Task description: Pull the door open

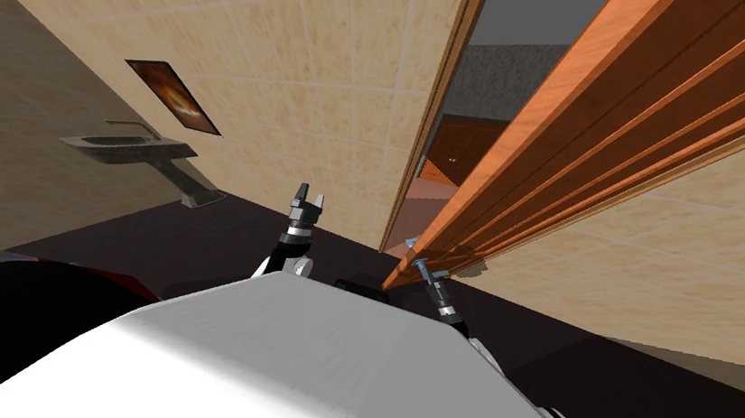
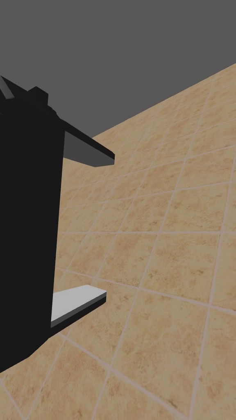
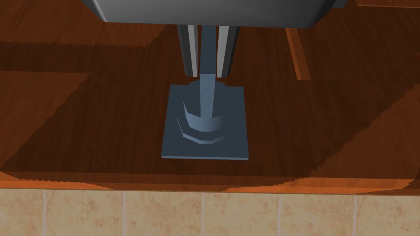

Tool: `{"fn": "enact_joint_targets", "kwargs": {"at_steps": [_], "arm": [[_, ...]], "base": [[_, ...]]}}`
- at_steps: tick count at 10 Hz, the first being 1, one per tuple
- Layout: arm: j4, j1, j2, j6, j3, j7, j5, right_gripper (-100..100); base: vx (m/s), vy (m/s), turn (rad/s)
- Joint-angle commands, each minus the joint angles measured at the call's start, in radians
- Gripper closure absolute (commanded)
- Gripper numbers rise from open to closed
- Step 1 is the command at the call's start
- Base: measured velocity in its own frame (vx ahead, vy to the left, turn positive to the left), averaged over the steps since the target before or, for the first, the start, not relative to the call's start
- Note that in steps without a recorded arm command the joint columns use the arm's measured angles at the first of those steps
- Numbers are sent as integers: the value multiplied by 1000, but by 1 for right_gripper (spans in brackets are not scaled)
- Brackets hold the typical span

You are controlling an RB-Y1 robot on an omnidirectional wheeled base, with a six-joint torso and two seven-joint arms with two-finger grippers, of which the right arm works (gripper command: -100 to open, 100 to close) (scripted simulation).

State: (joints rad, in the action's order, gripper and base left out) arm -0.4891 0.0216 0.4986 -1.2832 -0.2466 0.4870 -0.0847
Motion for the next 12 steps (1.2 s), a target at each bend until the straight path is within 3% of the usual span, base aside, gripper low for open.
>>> {"fn": "enact_joint_targets", "kwargs": {"at_steps": [1,2,3,4,7,8,10,12], "arm": [[50,-32,-14,-49,-7,-3,-6,100],[82,-32,-14,-49,-7,-3,-6,100],[80,-17,-4,-77,-21,1,-16,100],[80,-17,-4,-77,-21,1,-16,100],[75,8,13,-126,-44,10,-34,100],[29,8,13,-112,-44,10,-34,100],[74,17,19,-144,-53,13,-41,100],[72,27,26,-163,-62,16,-48,100]], "base": [[-14,-21,0],[3,-4,23],[11,-40,-35],[-6,-53,-31],[-27,-85,9],[-49,-106,11],[-32,-37,54],[-57,-100,117]]}}
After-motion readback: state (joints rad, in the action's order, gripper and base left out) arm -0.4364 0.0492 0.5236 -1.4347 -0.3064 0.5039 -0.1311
